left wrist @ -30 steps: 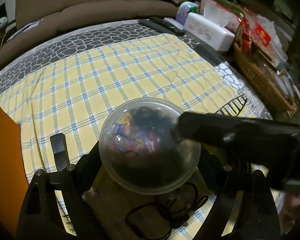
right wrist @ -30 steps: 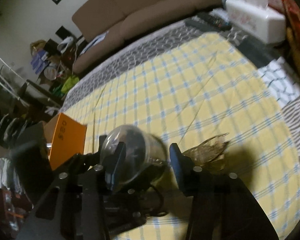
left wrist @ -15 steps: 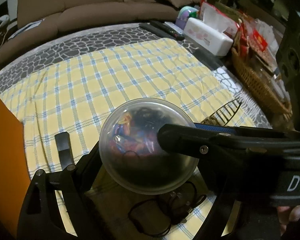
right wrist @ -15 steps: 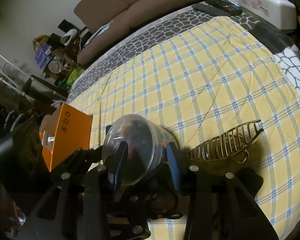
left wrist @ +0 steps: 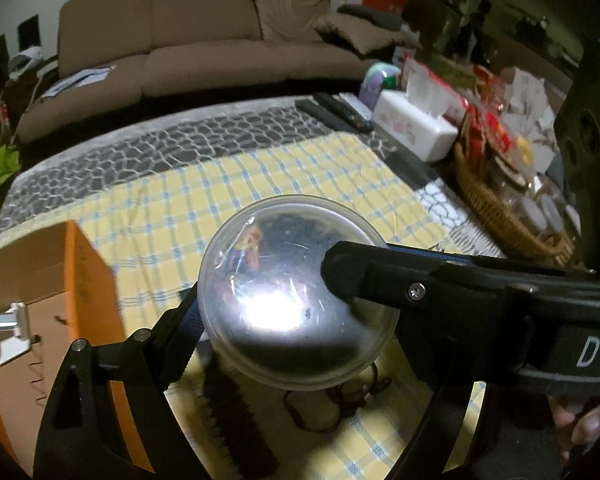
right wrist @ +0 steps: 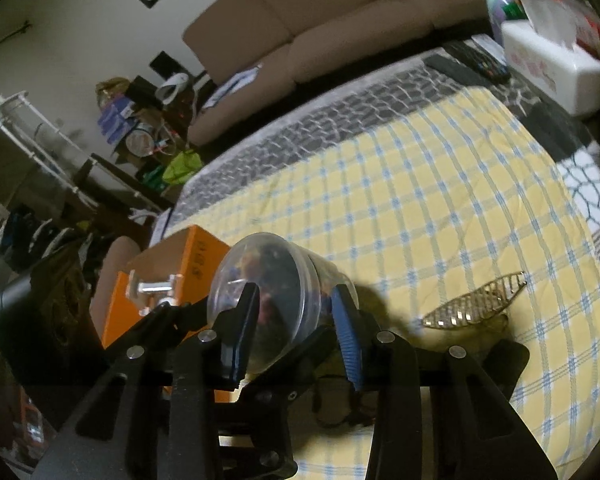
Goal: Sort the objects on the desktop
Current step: 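Lift the clear container with both grippers toward the orange box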
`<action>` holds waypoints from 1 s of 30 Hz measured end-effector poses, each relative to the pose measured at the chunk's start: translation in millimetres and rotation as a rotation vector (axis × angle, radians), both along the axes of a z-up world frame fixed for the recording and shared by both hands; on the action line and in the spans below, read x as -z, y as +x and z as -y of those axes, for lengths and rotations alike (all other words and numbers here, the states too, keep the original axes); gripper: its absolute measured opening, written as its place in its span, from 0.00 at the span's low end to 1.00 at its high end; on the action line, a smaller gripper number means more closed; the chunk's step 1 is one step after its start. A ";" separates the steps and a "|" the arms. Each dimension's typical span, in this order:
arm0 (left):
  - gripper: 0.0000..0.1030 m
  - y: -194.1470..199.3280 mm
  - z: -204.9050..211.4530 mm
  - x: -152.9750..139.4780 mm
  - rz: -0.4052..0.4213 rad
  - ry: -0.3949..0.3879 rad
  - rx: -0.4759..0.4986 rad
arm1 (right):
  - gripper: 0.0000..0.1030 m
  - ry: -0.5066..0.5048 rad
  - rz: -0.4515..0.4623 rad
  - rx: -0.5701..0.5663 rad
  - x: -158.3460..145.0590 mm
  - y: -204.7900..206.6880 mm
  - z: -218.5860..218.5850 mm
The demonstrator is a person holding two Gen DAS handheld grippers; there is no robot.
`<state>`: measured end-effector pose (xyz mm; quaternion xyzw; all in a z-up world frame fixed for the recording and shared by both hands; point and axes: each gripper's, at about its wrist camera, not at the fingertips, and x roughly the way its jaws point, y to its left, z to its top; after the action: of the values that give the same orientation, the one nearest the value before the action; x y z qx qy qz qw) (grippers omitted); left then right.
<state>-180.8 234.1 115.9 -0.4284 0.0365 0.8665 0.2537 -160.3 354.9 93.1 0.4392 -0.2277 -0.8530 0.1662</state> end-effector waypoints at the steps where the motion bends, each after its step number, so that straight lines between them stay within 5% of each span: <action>1: 0.83 1.8 5.5 -7.3 -0.007 0.003 -0.007 | 0.38 0.002 -0.012 -0.006 -6.6 0.9 4.7; 14: 0.83 19.3 89.3 -50.3 -0.037 -0.005 -0.107 | 0.38 0.005 -0.099 -0.124 -61.0 16.6 87.3; 30: 0.83 18.1 178.7 -31.5 0.031 -0.025 -0.201 | 0.38 0.003 -0.058 -0.245 -46.6 11.9 177.2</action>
<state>-162.7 55.3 147.4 -0.4463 0.0003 0.8803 0.1606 -148.4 177.7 139.6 0.4393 -0.1661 -0.8389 0.2750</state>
